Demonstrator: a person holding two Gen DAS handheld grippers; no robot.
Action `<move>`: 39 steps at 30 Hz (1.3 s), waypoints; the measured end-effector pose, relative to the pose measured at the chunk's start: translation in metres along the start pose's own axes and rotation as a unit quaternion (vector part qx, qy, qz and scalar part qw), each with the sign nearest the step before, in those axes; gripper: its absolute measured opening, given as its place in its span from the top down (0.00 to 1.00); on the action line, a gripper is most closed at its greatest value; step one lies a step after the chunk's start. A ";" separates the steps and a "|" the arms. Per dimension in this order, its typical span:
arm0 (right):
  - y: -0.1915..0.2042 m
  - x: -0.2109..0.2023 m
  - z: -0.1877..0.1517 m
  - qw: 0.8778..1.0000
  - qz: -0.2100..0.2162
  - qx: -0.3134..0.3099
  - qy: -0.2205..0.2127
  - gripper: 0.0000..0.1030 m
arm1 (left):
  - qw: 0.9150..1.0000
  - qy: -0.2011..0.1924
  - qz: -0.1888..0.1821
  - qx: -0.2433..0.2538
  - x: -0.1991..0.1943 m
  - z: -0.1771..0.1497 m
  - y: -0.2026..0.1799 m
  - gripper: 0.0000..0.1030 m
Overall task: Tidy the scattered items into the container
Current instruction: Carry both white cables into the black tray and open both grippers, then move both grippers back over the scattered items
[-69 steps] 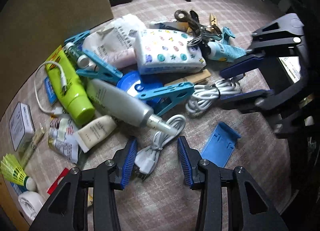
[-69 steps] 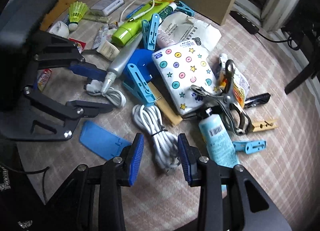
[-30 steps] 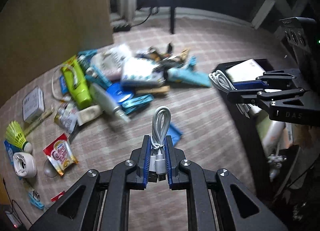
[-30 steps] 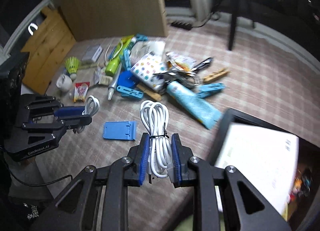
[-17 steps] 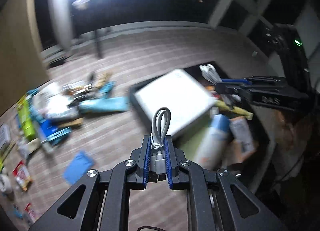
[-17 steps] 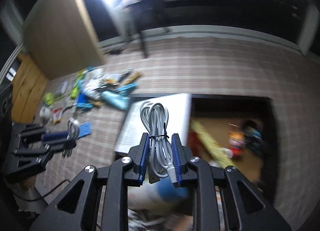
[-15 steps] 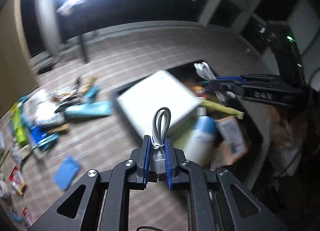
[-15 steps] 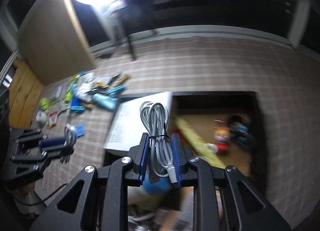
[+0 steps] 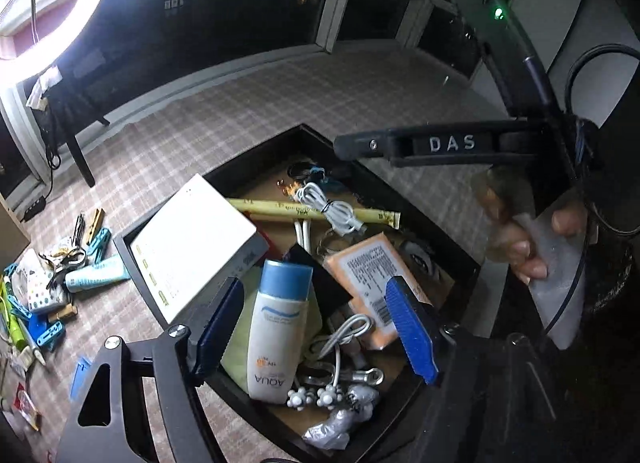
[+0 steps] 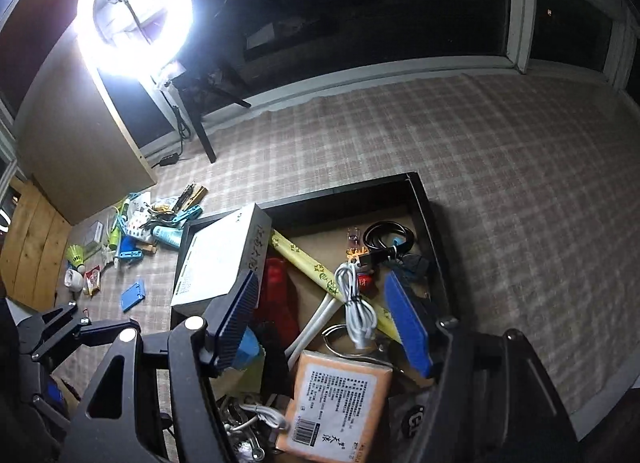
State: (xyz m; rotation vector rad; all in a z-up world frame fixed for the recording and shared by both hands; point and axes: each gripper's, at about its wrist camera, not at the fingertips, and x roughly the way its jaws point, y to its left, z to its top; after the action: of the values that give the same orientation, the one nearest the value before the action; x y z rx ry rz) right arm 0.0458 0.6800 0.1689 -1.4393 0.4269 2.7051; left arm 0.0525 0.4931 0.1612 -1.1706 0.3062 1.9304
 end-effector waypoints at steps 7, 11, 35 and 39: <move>0.023 0.012 -0.002 0.999 0.021 -0.030 0.016 0.37 | 0.999 0.003 0.024 -0.044 -0.003 -0.013 0.030 0.32; 0.042 0.019 -0.004 0.998 0.029 -0.055 0.020 0.37 | 0.997 0.007 0.037 -0.074 -0.006 -0.026 0.055 0.32; 0.186 0.066 -0.029 0.960 0.095 -0.259 0.039 0.37 | 0.949 0.028 0.177 -0.258 -0.073 -0.169 0.222 0.33; 0.210 0.077 -0.033 0.952 0.105 -0.282 0.061 0.37 | 0.934 0.027 0.194 -0.299 -0.092 -0.201 0.243 0.33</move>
State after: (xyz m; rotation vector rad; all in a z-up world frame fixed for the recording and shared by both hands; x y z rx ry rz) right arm -0.0067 0.4626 0.1347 -1.7785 -0.2359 3.0780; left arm 0.0114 0.1775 0.0797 -1.6513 -0.0413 2.4370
